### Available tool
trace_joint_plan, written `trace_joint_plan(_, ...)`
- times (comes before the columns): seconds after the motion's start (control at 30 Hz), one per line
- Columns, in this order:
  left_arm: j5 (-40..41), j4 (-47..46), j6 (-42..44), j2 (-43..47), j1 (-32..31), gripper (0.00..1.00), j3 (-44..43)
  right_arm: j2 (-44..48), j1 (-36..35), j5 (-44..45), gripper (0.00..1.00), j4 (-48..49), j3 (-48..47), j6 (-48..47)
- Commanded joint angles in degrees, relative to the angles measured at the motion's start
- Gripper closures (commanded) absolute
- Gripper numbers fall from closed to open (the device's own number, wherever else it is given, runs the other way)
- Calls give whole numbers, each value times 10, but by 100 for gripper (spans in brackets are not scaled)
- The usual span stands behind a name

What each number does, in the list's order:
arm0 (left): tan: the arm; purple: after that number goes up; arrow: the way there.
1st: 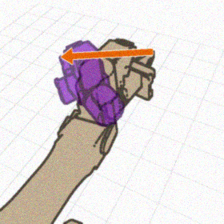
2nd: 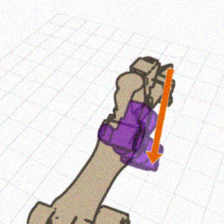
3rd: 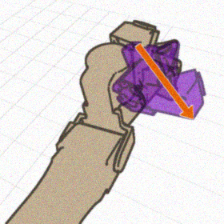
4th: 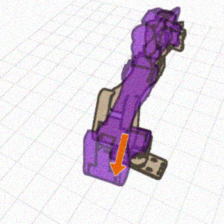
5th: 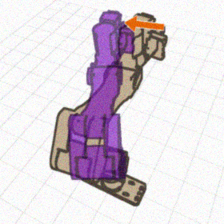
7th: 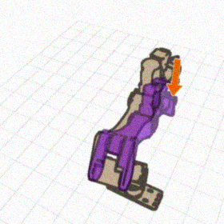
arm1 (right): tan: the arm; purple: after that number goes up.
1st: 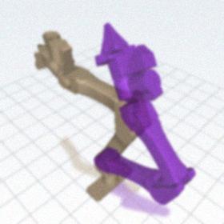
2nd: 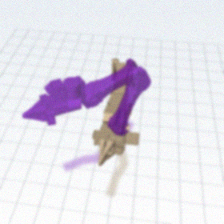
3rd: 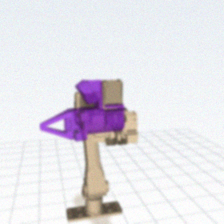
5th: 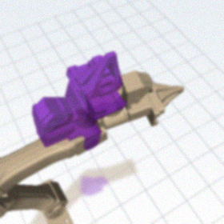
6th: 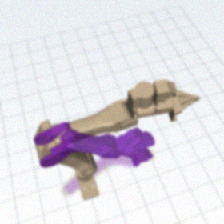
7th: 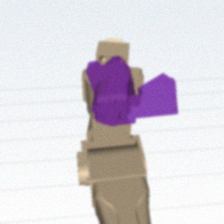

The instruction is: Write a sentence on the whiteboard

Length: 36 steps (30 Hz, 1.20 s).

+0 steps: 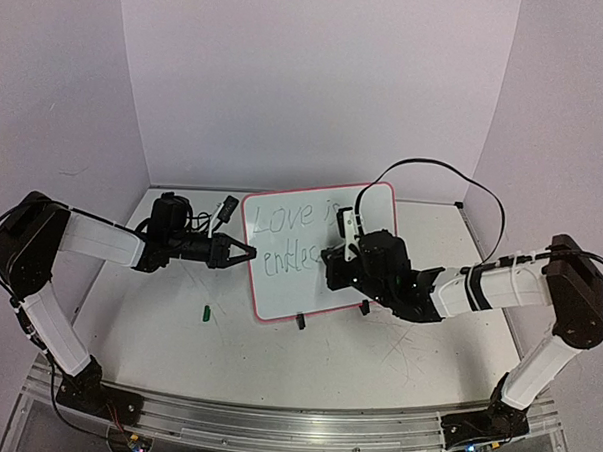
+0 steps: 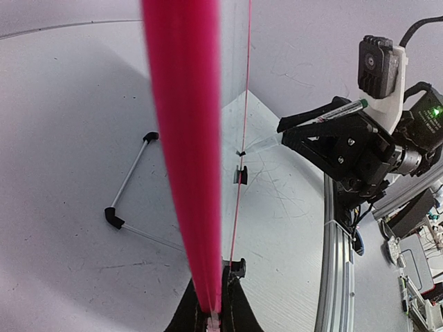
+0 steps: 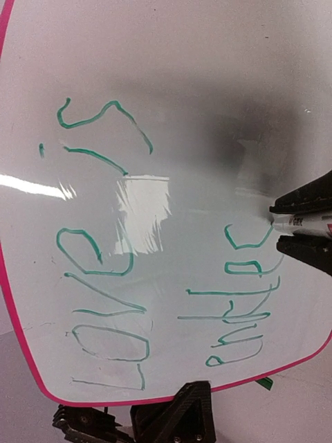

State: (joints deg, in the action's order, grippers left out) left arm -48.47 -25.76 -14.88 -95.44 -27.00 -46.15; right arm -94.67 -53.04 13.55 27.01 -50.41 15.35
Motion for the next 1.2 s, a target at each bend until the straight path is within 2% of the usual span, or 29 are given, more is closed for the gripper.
trace_joint_plan(0.0, 42, 6, 30, -10, 0, 100, -22, 19, -1, 26, 100, -13, 14, 8)
trace_joint_plan(0.4, 43, 7, 29, -7, 0, 100, -19, -21, -16, 4, 100, 7, -27, 18)
trace_joint_plan(0.5, 41, 7, 28, -9, 0, 100, -22, -4, -17, -2, 100, 10, -37, 15)
trace_joint_plan(0.67, 44, 7, 30, -5, 0, 100, -19, 65, -1, 8, 100, 10, 6, 19)
trace_joint_plan(1.17, 38, 7, 28, -10, 0, 100, -22, 34, 26, 18, 100, 7, -24, -6)
